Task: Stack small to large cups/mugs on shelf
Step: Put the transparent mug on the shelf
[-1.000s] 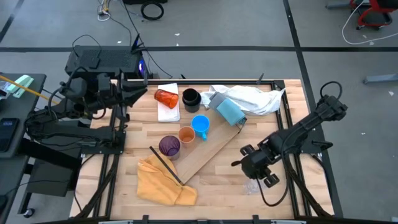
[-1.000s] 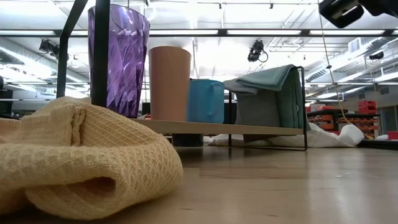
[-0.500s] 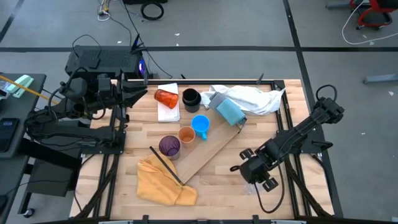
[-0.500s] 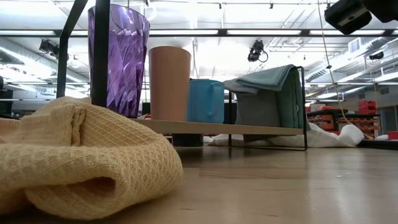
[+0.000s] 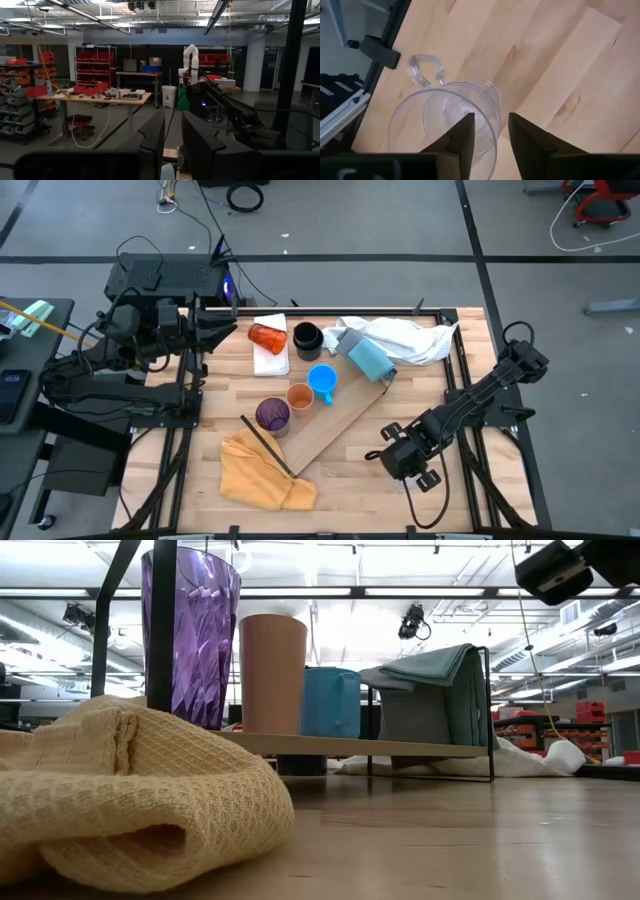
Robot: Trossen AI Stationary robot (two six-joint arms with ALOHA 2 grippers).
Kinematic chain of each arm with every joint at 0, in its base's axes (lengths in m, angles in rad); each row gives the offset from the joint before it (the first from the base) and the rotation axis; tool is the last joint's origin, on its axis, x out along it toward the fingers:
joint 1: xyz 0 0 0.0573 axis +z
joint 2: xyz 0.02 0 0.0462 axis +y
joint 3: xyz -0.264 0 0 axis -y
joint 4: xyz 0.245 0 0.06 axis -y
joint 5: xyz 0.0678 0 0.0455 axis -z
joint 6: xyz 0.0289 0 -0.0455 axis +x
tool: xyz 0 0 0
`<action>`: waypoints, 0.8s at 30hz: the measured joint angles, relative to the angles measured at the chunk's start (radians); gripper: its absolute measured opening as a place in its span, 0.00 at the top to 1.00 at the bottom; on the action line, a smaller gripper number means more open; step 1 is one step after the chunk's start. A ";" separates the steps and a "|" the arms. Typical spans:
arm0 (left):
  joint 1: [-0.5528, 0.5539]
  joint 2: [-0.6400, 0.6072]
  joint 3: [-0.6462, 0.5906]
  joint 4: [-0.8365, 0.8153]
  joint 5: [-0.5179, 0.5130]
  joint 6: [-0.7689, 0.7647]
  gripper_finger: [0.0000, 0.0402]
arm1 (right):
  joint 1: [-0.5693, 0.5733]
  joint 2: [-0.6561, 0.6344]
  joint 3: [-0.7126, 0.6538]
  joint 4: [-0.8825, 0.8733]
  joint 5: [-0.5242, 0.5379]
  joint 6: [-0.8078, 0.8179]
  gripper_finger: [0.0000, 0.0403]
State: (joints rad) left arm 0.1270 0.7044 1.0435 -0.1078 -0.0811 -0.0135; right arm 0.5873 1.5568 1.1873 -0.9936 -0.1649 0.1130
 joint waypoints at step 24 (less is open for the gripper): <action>0.000 0.000 0.000 -0.001 0.000 0.016 0.84 | -0.003 -0.020 0.015 -0.062 -0.031 0.017 0.99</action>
State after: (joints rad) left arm 0.1270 0.7044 1.0435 -0.1089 -0.0814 0.0022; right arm 0.5846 1.5369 1.2028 -1.0560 -0.1963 0.1304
